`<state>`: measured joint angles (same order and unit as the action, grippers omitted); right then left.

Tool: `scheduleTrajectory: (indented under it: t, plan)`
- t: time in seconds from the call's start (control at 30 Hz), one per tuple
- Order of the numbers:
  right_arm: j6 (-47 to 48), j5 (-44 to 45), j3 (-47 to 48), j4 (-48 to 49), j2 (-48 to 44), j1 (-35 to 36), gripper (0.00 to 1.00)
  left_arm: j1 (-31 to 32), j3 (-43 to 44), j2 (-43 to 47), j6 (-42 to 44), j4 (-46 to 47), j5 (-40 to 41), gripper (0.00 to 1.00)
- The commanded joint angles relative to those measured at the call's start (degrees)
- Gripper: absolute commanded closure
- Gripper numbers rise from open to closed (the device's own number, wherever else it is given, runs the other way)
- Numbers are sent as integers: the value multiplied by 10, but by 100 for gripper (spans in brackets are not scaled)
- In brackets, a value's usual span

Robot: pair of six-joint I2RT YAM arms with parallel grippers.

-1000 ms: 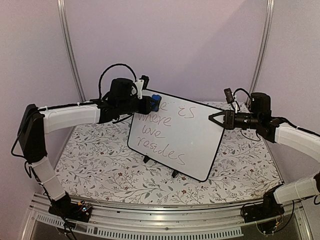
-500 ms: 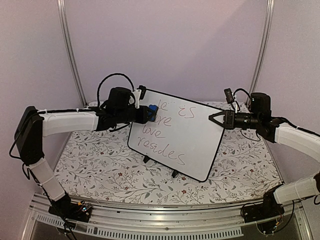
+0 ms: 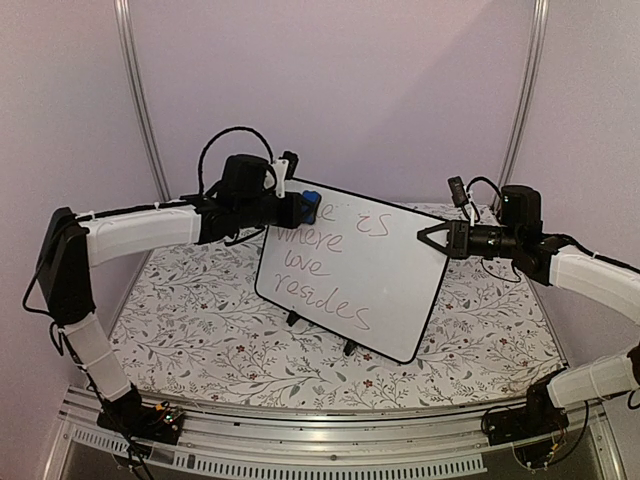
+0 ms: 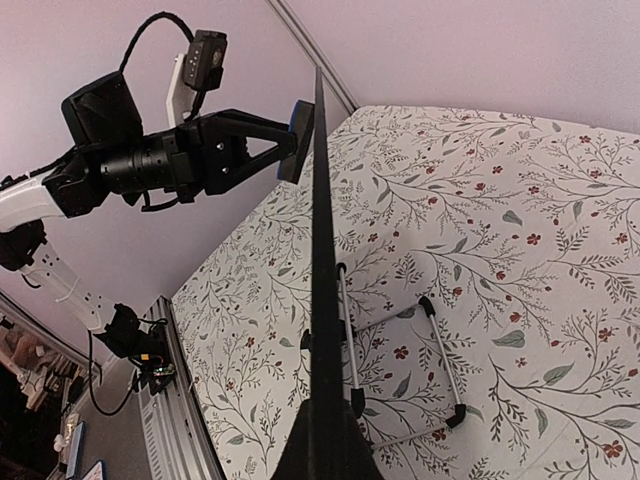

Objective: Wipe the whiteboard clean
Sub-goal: Erase the whiteboard from the whiteboard stand.

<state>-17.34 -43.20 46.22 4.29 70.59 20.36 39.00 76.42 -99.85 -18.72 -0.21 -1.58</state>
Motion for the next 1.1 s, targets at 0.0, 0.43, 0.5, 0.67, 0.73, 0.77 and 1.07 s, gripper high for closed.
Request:
scheduleTrajectory:
  t: [0.0,0.43,0.5,0.67,0.73,0.77,1.07]
  plan:
    - [59,-50,5,-39,7,22,100,5,35,-23,16,-35,14,100]
    - [60,-51,6,-39,13,22,100,15,-35,-3,3,-25,14,100]
    - [60,-50,5,-39,13,22,100,18,-49,2,0,-19,14,100]
    - [60,-50,5,-38,14,22,100,20,-71,9,-4,-11,32,100]
    - [60,-50,5,-38,13,22,100,20,-68,9,-4,-10,35,100]
    - [59,-51,5,-37,13,22,100,20,-65,8,-4,-9,36,100]
    - [58,-49,1,-37,10,22,100,19,8,-19,17,-26,43,100]
